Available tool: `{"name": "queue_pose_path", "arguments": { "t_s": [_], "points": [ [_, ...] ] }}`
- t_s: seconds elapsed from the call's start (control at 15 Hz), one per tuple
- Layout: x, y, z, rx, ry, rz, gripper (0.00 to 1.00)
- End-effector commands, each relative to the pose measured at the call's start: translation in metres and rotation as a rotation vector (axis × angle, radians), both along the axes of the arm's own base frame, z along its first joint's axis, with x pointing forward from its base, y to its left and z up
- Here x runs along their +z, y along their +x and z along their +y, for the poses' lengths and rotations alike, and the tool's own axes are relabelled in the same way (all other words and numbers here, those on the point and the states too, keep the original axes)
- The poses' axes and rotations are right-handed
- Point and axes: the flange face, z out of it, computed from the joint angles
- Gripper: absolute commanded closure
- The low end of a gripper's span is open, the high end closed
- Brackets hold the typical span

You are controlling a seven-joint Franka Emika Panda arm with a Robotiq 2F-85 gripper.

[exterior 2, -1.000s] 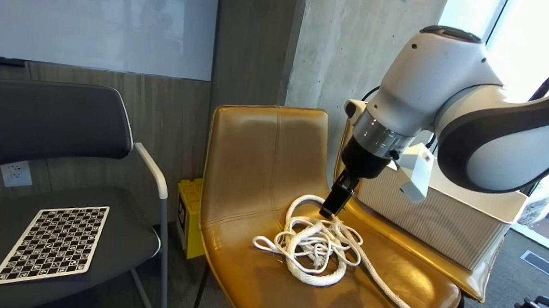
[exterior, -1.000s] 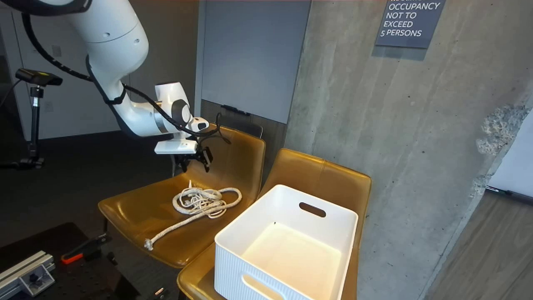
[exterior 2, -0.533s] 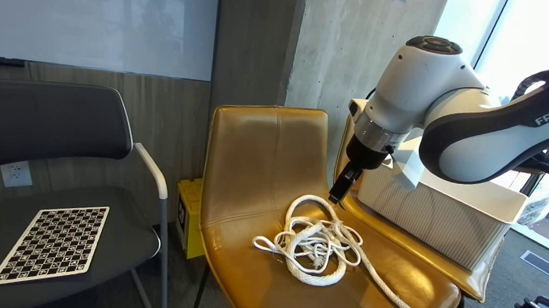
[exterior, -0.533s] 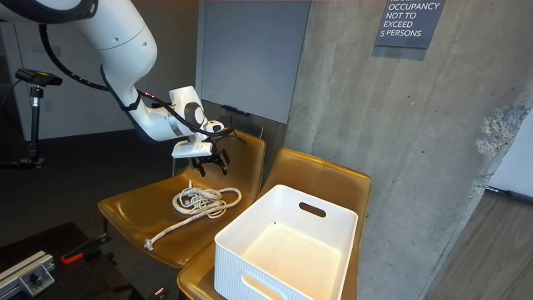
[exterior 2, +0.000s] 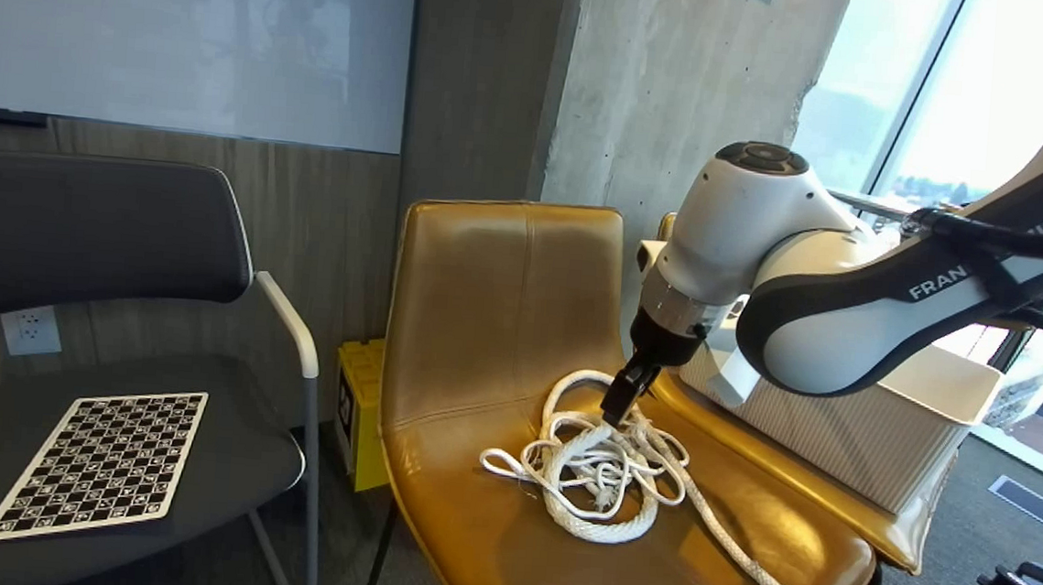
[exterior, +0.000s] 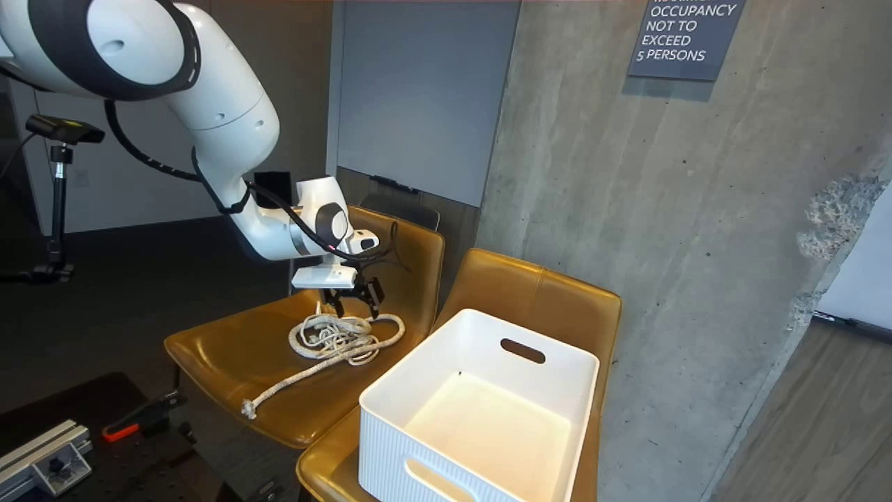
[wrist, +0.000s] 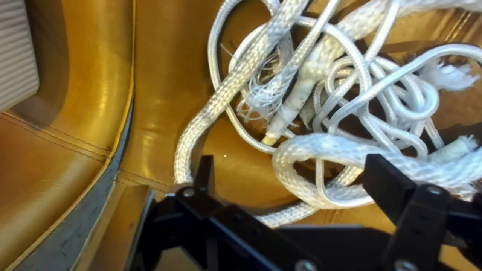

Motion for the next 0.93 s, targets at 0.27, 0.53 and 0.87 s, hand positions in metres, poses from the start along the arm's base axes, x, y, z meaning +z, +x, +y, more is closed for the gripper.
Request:
{"name": "queue_pose_path", "arguments": {
  "t_s": [0.27, 0.53, 0.87],
  "points": [
    [-0.083, 0.02, 0.053, 0.035, 0.085, 0.086, 0.0],
    [-0.116, 0.021, 0.056, 0.048, 0.063, 0.15, 0.0],
    [-0.114, 0.029, 0.062, 0.075, 0.019, 0.199, 0.49]
  ]
}}
